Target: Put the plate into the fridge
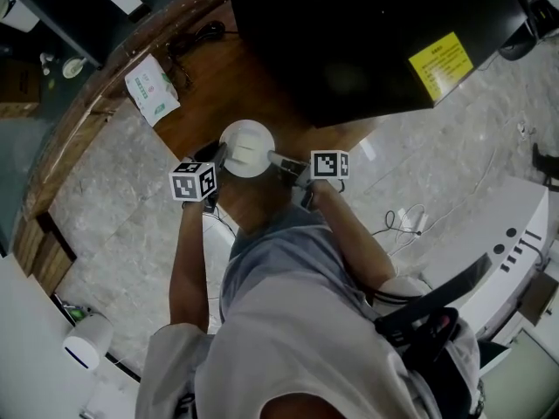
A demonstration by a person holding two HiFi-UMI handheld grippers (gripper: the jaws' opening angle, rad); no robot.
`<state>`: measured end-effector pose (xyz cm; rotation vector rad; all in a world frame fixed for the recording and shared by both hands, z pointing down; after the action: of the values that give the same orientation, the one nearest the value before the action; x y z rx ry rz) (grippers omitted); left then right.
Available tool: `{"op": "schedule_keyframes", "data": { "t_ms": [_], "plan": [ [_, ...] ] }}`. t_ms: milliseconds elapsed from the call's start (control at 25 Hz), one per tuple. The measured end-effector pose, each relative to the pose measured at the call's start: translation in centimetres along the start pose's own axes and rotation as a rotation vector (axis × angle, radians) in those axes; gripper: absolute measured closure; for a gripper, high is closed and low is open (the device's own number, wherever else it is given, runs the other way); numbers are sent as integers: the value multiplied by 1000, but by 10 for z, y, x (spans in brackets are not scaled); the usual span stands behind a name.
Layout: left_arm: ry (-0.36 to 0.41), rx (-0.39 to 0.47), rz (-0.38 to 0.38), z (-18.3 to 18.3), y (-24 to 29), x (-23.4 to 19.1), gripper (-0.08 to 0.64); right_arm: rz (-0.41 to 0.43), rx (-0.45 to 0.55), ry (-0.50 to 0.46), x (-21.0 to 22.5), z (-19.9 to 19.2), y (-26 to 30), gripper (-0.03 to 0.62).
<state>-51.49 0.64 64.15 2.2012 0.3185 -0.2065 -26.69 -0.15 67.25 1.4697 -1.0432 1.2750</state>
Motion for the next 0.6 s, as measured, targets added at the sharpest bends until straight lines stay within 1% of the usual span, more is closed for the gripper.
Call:
{"op": "schedule_keyframes", "data": {
  "t_ms": [120, 240, 360, 480, 600],
  "plan": [
    [-31, 38, 10, -4, -10, 4, 462, 10, -1, -3, -4, -3, -3, 571],
    [-50, 67, 3, -8, -25, 8, 462, 9, 3, 2, -9, -11, -8, 571],
    [-87, 105, -4, -13, -45, 8, 462, 9, 12, -5, -17, -22, -12, 569],
    [-106, 127, -19, -21, -62, 10, 462, 38, 34, 7, -25, -33, -17, 569],
    [-114, 144, -27, -37, -79, 12, 462, 96, 63, -3, -36, -48, -21, 569]
  ]
}}
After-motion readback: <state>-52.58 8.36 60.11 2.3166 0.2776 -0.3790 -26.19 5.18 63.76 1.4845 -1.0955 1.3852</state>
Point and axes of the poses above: the fingertips, and each gripper's own axes: y forward along the fingers, x to its right, z out of its top, the point moved 9 cm from there along -y, backward along the fingers, and after that the axes turned 9 degrees about z, right-handed, at the moved point
